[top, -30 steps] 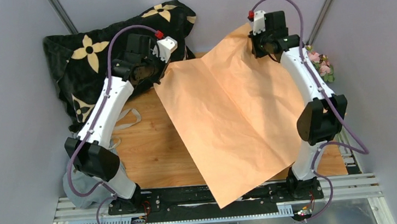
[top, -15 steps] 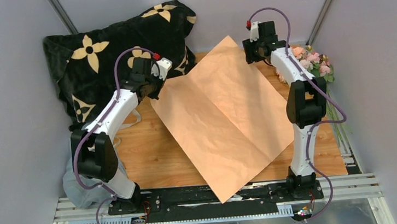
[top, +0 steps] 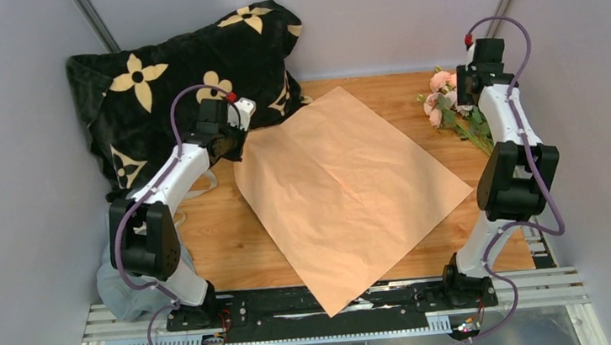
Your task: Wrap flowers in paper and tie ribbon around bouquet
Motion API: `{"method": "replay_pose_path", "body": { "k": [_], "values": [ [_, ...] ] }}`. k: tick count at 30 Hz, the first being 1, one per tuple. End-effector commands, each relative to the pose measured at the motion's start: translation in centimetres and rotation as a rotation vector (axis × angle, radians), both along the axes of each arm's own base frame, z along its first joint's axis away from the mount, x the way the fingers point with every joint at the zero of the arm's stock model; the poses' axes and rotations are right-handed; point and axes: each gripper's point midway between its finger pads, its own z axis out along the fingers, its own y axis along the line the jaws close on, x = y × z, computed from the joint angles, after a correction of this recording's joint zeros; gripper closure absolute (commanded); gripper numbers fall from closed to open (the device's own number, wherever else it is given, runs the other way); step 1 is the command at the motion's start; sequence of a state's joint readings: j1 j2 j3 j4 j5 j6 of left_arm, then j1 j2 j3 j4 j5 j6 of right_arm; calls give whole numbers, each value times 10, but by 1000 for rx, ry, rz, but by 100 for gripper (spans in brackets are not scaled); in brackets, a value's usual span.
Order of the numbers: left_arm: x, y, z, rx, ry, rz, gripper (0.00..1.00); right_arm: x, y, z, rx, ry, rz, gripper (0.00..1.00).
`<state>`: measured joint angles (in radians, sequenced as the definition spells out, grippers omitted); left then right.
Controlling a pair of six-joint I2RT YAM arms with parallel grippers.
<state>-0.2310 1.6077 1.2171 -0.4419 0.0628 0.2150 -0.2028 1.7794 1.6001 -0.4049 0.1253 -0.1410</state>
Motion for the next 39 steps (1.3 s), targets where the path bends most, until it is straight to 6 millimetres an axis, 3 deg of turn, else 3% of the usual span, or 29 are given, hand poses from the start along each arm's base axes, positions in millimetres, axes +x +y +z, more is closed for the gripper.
{"method": "replay_pose_path", "body": {
  "k": [1,3,6,8,11,15,21,26,28,30,32,34,39],
  "values": [
    [6,4,24,-31,-72,0,63,-23,6,-46,-23,214,84,50],
    [11,17,36,-29,-97,31,26,-27,13,-57,-15,274,171,45],
    [19,43,62,-16,-161,77,6,-33,16,-74,-26,364,246,39],
    [18,52,70,8,-145,63,5,-31,26,-86,7,387,325,37],
    [4,44,61,-2,-54,-12,5,-20,39,-103,62,389,420,36],
    [-11,35,56,-34,29,-69,5,-2,21,-120,-4,428,406,38],
    [-13,34,58,-43,84,-60,6,9,10,-158,-22,508,414,44],
    [-22,31,38,-50,165,-75,6,21,16,-169,-2,522,464,45],
    [-23,33,36,-42,172,-60,6,26,16,-172,-1,514,472,51],
    [-26,33,40,-42,172,-64,6,24,18,-177,4,525,481,71],
    [-31,34,46,-39,164,-72,6,20,18,-173,-1,526,479,89],
    [-36,37,51,-25,149,-70,6,21,18,-157,-17,476,473,100],
    [-49,42,67,-8,104,-83,6,26,13,-74,-77,260,367,100]
  ]
}}
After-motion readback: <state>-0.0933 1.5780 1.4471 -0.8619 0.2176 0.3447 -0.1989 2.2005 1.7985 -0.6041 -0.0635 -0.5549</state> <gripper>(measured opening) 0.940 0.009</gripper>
